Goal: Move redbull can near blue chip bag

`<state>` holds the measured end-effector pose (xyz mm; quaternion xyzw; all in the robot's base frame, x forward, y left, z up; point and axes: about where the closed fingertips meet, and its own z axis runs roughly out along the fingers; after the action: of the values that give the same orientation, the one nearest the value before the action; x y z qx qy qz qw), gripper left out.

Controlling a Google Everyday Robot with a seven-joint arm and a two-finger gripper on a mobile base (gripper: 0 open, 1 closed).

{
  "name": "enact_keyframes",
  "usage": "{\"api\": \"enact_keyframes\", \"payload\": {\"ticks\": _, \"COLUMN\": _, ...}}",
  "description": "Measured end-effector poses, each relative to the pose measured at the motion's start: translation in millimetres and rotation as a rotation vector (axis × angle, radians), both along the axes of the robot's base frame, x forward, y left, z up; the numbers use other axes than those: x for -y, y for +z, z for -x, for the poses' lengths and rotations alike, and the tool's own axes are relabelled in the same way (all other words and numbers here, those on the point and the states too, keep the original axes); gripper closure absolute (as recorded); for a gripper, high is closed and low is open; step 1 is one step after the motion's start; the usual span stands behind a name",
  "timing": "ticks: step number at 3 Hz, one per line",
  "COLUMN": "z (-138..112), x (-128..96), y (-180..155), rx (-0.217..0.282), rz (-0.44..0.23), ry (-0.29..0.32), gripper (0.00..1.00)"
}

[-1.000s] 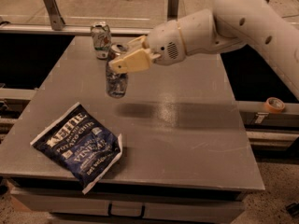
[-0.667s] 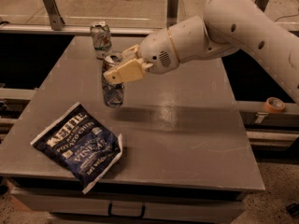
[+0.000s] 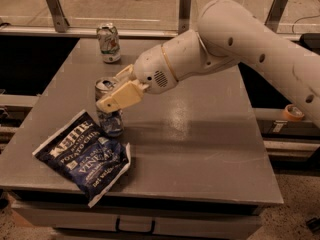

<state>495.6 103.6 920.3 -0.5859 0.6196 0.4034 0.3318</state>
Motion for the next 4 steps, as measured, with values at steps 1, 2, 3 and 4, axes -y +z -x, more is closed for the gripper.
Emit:
{"api": "enact_keyframes", "payload": {"ticks": 1, "z": 6, "x": -3, "y": -12, "rx": 0.022, "rz": 0.036, "ry": 0.01, "gripper": 0.12}}
{"api": "enact_keyframes", "payload": {"ticks": 2, "z": 4, "x": -1, "y": -18, "rx": 0.05, "rz": 0.064, "ry": 0.005, "gripper": 0.0}}
{"api": "enact_keyframes", "payload": {"ticks": 3, "z": -1, "x": 4, "y": -19, "rx": 0.077, "rz": 0.083, "ry": -0.006, "gripper": 0.0}}
{"api": "enact_keyframes", "payload": {"ticks": 4, "z": -8, "x": 22, "y": -17, "rx": 0.094, "rz": 0.103, "ry": -0.054, "gripper": 0.0}}
